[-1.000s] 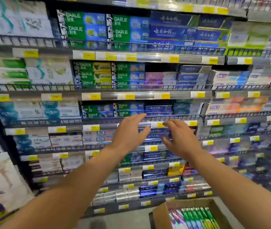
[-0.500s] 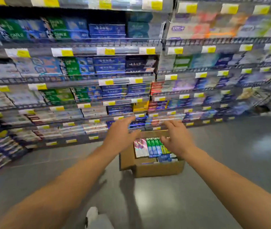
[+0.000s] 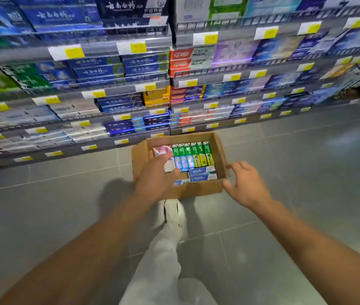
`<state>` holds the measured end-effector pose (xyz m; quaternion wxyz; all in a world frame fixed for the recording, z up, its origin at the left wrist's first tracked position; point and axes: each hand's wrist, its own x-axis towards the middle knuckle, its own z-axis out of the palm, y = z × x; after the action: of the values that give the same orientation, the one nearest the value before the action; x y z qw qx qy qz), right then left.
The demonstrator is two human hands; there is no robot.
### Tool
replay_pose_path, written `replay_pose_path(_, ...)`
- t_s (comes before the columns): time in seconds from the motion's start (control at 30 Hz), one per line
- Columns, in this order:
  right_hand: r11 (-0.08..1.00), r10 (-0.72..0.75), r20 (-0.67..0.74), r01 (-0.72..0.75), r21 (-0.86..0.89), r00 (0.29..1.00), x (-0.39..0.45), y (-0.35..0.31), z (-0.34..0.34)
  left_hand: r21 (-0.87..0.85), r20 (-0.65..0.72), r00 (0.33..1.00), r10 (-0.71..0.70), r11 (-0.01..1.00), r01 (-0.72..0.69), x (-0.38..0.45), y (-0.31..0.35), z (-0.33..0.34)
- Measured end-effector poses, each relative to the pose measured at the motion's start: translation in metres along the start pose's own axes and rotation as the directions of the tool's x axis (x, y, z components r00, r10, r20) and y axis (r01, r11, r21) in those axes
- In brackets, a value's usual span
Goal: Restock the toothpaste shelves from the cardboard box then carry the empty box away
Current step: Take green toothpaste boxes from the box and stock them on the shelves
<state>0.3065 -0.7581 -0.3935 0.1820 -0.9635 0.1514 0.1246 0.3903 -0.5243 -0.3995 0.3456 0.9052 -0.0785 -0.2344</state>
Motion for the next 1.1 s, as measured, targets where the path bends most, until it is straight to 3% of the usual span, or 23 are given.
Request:
replay_pose_path(0.27, 0.992, 0.094, 0.127, -0.104, 0.073, 0.987, 0.097, 0.066, 0.033, -0.036, 0.041, 0.993, -0.112, 0.993, 0.114, 0.118, 0.021, 0.054)
replay_pose_path(0.53, 0.967, 0.184, 0.276, -0.224, 0.121, 0.943, 0.192, 0.135, 0.1, -0.032, 0.086, 0.982, -0.168, 0.985, 0.171, 0.216, 0.0, 0.132)
replay_pose_path(0.6, 0.963, 0.195, 0.312, -0.242, 0.119, 0.93, 0.215, 0.152, 0.126, -0.044, 0.071, 0.977, -0.202, 0.978, 0.206, 0.24, -0.01, 0.158)
replay_pose_path(0.7, 0.962, 0.158, 0.256, -0.207, 0.179, 0.954, 0.247, 0.18, 0.177, -0.051, 0.078, 0.97, -0.228, 0.971, 0.233, 0.275, -0.035, 0.205)
replay_pose_path(0.87, 0.961, 0.146, 0.392, -0.225, 0.163, 0.908, 0.303, 0.224, 0.267, -0.11, 0.106, 0.944, -0.313, 0.939, 0.324, 0.325, -0.091, 0.286)
replay_pose_path(1.1, 0.951, 0.136, 0.396, -0.232, 0.205, 0.908, 0.365, 0.265, 0.39, -0.032, 0.162, 0.941, -0.296, 0.952, 0.305, 0.386, -0.172, 0.379)
